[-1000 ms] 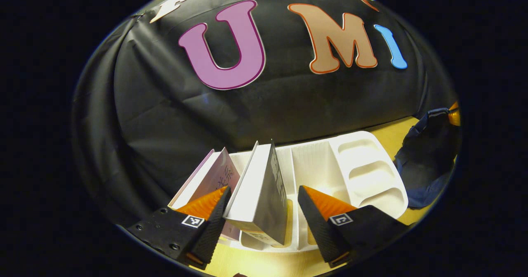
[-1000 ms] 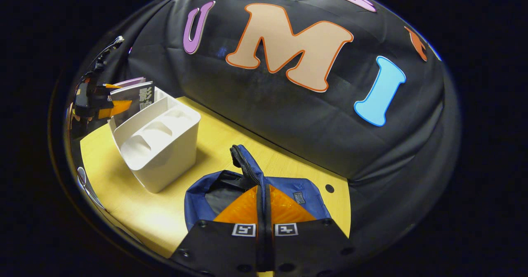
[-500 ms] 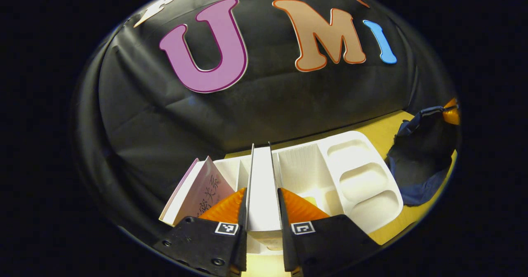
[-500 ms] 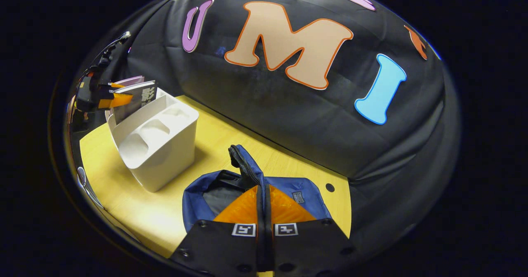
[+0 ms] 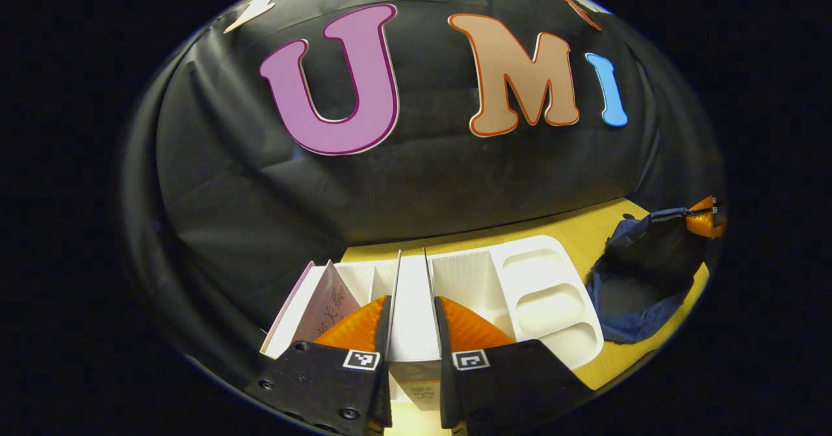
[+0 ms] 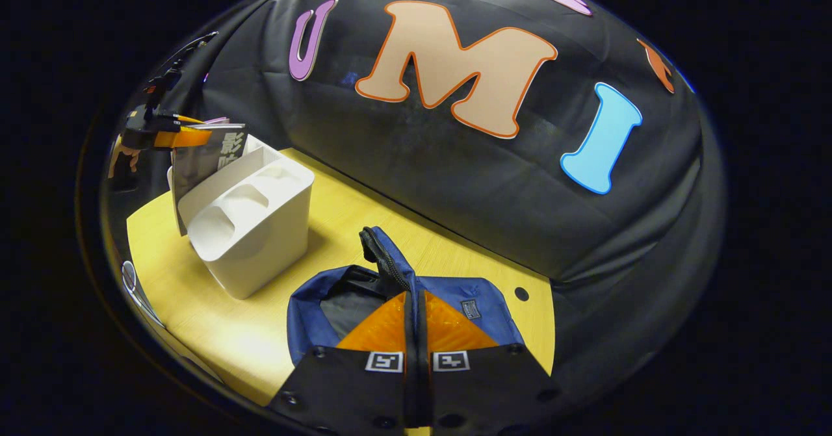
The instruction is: Open the schoolbag, grab two books from the bookshelf and put them into the schoolbag.
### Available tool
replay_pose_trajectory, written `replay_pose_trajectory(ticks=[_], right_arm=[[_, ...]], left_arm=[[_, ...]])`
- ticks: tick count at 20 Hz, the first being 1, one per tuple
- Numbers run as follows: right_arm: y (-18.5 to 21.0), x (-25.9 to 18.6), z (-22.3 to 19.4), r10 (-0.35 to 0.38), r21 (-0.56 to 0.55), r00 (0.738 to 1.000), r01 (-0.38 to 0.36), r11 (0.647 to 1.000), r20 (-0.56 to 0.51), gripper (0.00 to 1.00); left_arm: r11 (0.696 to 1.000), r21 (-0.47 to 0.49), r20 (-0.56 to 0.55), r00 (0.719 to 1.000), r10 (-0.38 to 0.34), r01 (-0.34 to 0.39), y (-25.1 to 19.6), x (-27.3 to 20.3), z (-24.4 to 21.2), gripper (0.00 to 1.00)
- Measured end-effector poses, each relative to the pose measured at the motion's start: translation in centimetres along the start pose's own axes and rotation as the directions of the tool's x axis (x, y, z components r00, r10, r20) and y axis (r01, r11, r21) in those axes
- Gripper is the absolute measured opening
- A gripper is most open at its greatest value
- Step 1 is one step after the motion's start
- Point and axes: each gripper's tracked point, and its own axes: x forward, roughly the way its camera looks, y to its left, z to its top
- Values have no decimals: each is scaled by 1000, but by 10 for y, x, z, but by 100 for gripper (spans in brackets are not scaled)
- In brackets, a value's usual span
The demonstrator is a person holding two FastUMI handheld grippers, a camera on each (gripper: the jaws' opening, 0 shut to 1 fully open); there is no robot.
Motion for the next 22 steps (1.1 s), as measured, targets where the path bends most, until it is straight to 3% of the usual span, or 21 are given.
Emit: replay_pose_trajectory(ticks=[4, 11, 15, 19, 22], right_arm=[[-1, 0, -1, -2, 0, 1000, 2, 1000, -3, 3], [-5, -2, -3, -13, 5, 1000, 13, 1000, 0, 5], [-8, -2, -4, -9, 8, 1000, 9, 1000, 4, 3], [-10, -3, -4, 0, 3, 1000, 0, 1000, 14, 3], [-13, -5, -6, 4, 1, 1000, -4, 1000, 21, 5]], left_arm=[[999, 28, 108, 994, 21, -24, 1, -14, 40, 23], [997, -37, 279, 958, 71, -64, 20, -44, 119, 22], [994, -91, 347, 934, 83, -54, 17, -63, 141, 22], [988, -156, 363, 930, 52, 5, -4, -69, 147, 22], [981, -189, 408, 912, 44, 37, -21, -80, 161, 23]])
